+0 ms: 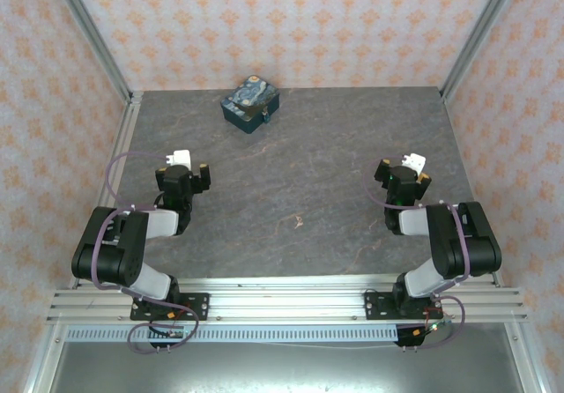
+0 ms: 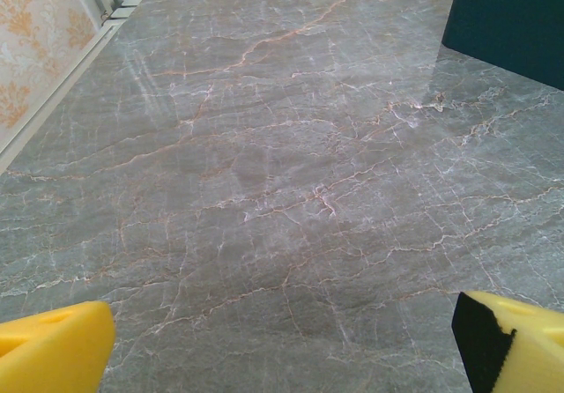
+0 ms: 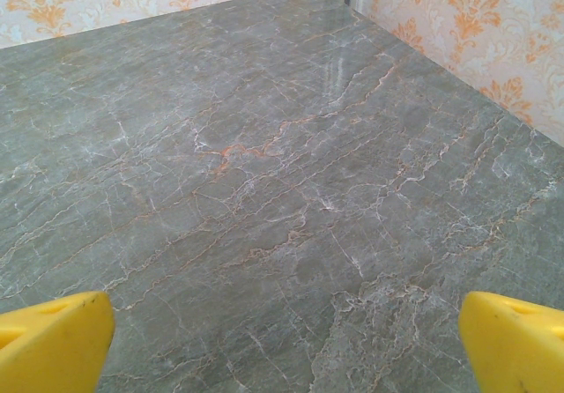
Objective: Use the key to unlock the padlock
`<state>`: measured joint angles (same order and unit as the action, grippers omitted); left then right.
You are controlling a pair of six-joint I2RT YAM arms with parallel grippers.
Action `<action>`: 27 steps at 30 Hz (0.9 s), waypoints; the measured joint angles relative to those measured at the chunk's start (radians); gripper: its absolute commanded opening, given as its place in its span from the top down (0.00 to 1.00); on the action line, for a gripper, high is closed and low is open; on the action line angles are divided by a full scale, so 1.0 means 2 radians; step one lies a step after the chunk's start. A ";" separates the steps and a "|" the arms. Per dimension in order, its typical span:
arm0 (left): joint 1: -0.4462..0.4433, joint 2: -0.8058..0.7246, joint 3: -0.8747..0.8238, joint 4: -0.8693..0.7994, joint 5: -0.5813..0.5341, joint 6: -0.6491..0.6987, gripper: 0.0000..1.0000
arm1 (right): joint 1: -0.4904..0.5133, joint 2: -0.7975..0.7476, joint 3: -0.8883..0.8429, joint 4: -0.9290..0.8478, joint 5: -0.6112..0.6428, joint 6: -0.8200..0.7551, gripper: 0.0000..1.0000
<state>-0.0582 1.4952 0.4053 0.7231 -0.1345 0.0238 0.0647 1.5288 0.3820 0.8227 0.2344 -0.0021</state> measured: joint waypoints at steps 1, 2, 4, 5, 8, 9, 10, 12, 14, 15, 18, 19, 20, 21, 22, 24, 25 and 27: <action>0.000 0.000 0.000 0.000 0.000 0.000 0.00 | 0.000 0.000 0.000 0.000 0.000 0.000 0.00; 0.000 0.000 0.000 0.000 0.000 0.000 0.00 | 0.000 0.000 0.000 0.000 0.000 0.000 0.00; 0.000 0.000 0.000 0.000 0.000 0.000 0.00 | 0.000 0.000 0.000 -0.001 -0.002 0.000 0.00; 0.000 0.000 0.000 0.000 -0.001 -0.001 0.00 | 0.000 -0.003 0.002 -0.009 -0.004 0.000 0.00; 0.000 -0.012 0.007 -0.028 -0.006 -0.008 0.00 | 0.000 -0.024 0.020 -0.063 -0.012 -0.003 0.00; 0.000 -0.023 0.018 -0.057 -0.009 -0.013 0.00 | 0.000 -0.039 0.034 -0.091 -0.013 -0.004 0.00; 0.000 -0.035 0.036 -0.094 -0.015 -0.021 0.00 | 0.000 -0.053 0.051 -0.122 -0.015 -0.003 0.00; 0.000 -0.051 0.089 -0.171 -0.022 -0.045 0.00 | 0.000 -0.072 0.095 -0.178 -0.015 0.006 0.00; 0.000 -0.056 0.155 -0.236 -0.021 -0.082 0.00 | 0.000 -0.076 0.152 -0.235 -0.021 0.023 0.00; 0.000 -0.054 0.193 -0.268 -0.013 -0.105 0.02 | 0.000 -0.071 0.189 -0.268 -0.027 0.033 0.00; 0.000 -0.018 0.305 -0.354 0.010 -0.167 0.06 | 0.003 -0.030 0.307 -0.360 -0.040 0.068 0.01; 0.000 0.010 0.351 -0.383 0.020 -0.184 0.07 | 0.007 -0.009 0.346 -0.388 -0.043 0.077 0.01; 0.000 0.035 0.389 -0.406 0.027 -0.199 0.09 | 0.013 0.007 0.374 -0.407 -0.046 0.084 0.01; 0.000 0.070 0.438 -0.436 0.038 -0.212 0.10 | 0.021 0.027 0.404 -0.430 -0.049 0.090 0.01; 0.000 0.104 0.484 -0.461 0.049 -0.223 0.10 | 0.030 0.042 0.427 -0.449 -0.051 0.096 0.01; 0.000 0.176 0.574 -0.507 0.068 -0.240 0.10 | 0.049 0.068 0.458 -0.478 -0.062 0.105 0.02; 0.000 0.211 0.617 -0.529 0.077 -0.247 0.10 | 0.058 0.080 0.472 -0.493 -0.070 0.110 0.02; 0.000 0.281 0.707 -0.575 0.095 -0.254 0.10 | 0.073 0.105 0.497 -0.516 -0.086 0.120 0.02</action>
<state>-0.0578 2.0571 1.8194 -0.4267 0.0551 -0.4839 0.2104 1.7378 1.3758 -0.2092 0.0616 0.2386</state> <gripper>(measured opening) 0.903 0.983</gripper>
